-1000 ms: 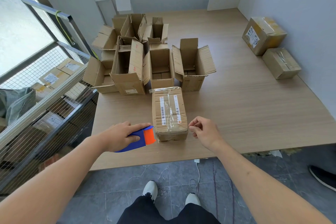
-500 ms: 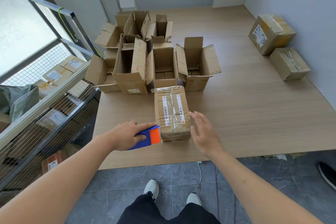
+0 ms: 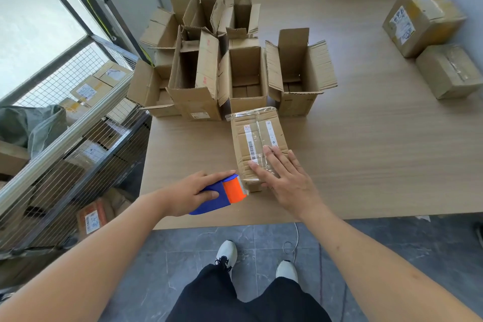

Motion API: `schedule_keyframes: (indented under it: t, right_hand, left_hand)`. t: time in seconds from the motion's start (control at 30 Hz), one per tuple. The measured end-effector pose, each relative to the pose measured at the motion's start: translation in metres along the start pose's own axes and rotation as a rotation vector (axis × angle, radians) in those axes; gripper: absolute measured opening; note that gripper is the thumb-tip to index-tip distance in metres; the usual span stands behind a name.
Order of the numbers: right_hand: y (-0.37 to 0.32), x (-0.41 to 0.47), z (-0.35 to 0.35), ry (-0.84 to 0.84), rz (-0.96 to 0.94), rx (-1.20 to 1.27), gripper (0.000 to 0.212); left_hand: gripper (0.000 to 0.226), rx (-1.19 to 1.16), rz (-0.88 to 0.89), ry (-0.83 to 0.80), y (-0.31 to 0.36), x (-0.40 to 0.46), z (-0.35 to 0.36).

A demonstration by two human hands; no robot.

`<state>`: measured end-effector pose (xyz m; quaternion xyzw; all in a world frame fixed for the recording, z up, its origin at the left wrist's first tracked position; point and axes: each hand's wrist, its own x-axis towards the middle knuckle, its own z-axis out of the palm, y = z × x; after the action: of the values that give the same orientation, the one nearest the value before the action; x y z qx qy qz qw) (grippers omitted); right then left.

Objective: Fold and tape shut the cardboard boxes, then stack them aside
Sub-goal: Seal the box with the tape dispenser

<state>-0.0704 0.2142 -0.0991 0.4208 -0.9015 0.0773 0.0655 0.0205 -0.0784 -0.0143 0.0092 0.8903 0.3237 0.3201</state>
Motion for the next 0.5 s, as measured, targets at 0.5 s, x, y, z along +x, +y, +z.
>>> schedule_keyframes:
  t: [0.5]
  right_hand:
    - [-0.012,0.01,-0.028,-0.253,0.108,0.067,0.058]
  left_hand:
    - [0.059,0.051,-0.04,0.056,-0.01,-0.002,0.004]
